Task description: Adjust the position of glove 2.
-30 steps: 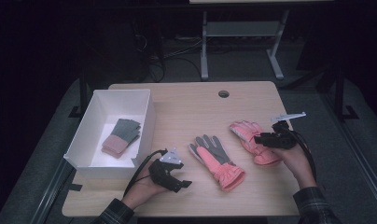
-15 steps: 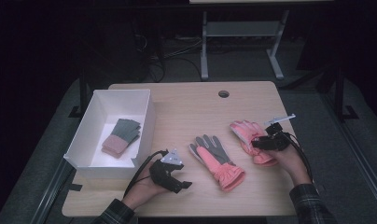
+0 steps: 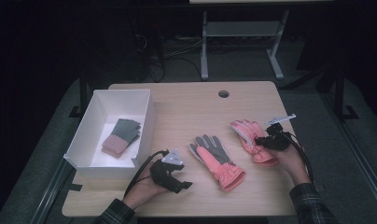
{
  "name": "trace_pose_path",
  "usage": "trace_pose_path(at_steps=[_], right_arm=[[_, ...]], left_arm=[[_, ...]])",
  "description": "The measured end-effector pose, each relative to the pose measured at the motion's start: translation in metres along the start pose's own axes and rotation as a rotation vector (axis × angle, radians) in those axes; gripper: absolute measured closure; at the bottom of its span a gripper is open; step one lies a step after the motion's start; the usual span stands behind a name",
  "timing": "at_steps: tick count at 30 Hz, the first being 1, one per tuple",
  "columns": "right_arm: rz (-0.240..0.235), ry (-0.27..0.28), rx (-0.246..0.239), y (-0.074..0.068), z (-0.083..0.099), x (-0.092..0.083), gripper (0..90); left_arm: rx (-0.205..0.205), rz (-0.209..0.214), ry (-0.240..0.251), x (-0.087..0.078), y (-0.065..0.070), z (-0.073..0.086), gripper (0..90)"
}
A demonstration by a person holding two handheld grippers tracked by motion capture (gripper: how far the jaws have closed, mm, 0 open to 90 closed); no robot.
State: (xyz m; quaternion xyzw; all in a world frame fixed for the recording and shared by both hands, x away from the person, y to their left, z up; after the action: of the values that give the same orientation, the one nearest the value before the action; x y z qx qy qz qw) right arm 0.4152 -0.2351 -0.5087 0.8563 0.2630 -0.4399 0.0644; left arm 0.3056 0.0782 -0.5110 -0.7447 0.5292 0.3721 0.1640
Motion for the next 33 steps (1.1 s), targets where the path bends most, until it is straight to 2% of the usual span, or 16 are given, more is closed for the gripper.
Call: trace_pose_path(at_steps=[3, 8, 17, 20, 21, 25, 33], right_arm=[[-0.015, 0.013, 0.016, 0.001, -0.002, -0.006, 88.4], [-0.029, 0.029, 0.016, 0.000, -0.004, -0.016, 88.7], [-0.083, 0.064, 0.032, -0.014, -0.014, -0.043, 88.6], [-0.093, 0.083, 0.026, -0.021, -0.019, -0.053, 88.6], [-0.102, 0.101, 0.025, -0.027, -0.024, -0.059, 88.5], [-0.110, 0.108, 0.006, -0.039, -0.028, -0.065, 88.5], [-0.165, 0.108, -0.043, -0.075, -0.038, -0.070, 88.5]], left_arm=[[0.006, 0.000, -0.003, -0.001, -0.001, 0.000, 24.5], [0.002, -0.002, 0.000, -0.001, -0.001, 0.000, 24.5], [-0.001, -0.003, 0.002, -0.001, -0.002, 0.000, 24.4], [0.000, -0.004, 0.003, -0.001, -0.002, 0.000, 24.4], [0.005, -0.004, -0.004, -0.002, -0.002, 0.001, 24.4], [0.005, -0.009, 0.002, -0.002, -0.003, 0.000, 24.4], [0.010, -0.009, -0.003, -0.002, -0.003, 0.000, 24.4]])
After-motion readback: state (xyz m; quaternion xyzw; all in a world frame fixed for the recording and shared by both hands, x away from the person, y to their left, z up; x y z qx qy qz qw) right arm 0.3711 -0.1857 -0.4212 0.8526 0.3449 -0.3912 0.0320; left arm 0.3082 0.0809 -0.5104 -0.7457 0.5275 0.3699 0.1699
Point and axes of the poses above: each handheld gripper's, and its own axes: x roughly forward along the jaws, z roughly out of its underside, y roughly to its right, the point moved 8 cm from there along x, roughly forward along the jaws, and after that the axes turned 1 degree about z, right-handed, at the moved point
